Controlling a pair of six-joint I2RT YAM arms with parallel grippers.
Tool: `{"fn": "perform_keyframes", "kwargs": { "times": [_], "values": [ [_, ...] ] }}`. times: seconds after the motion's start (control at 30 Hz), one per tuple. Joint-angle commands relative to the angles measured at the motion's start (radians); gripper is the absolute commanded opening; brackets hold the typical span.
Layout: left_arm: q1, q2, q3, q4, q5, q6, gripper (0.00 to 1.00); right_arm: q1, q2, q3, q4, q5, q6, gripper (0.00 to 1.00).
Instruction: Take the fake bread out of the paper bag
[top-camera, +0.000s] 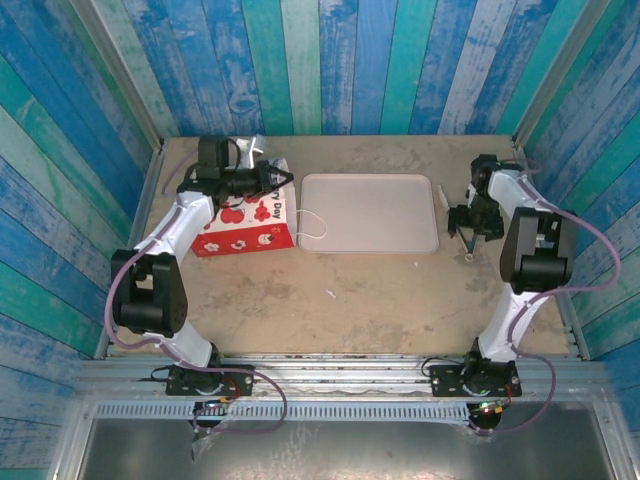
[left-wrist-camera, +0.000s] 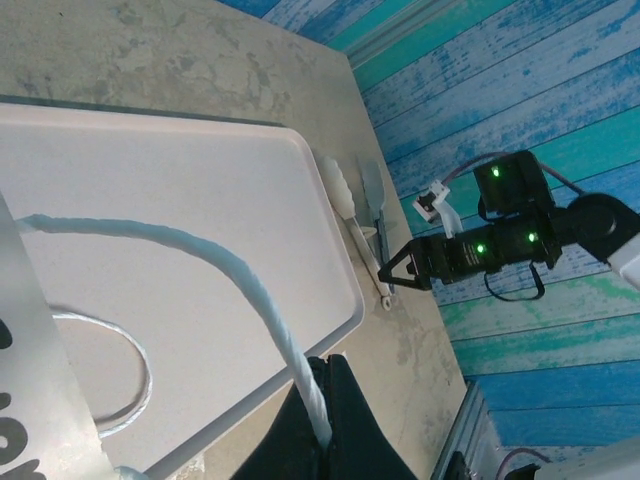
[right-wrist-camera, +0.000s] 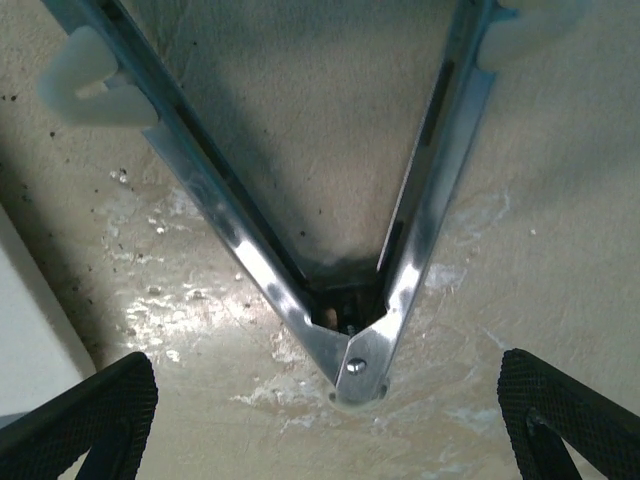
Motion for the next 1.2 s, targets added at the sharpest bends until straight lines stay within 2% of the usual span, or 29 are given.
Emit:
{"fn": "perform_keyframes", "kwargs": {
  "times": [0.0,0.27,0.67,0.93,1.17],
  "values": [
    [-0.005,-0.038,0.056,-0.091,-0.003,0.081,0.04,-0.012,0.072,0.061,-0.075,-0.019,-0.072,0.91],
    [-0.005,-0.037,0.045,-0.077,0.007,0.078,0.03,-0.045,0.209,0.196,-0.118,-0.100,-0.106,0.90],
    [-0.005,-0.034,0.032,-0.054,-0.001,0.048,0.03,-0.047,0.369,0.361,-0.186,-0.106,-0.145,0.89],
    [-0.005,-0.037,0.026,-0.058,-0.007,0.050,0.03,-0.045,0.407,0.362,-0.157,-0.099,-0.148,0.87],
    [-0.005,-0.035,0.039,-0.071,-0.008,0.052,0.03,-0.044,0.400,0.328,-0.122,-0.112,-0.153,0.81]
  ]
}}
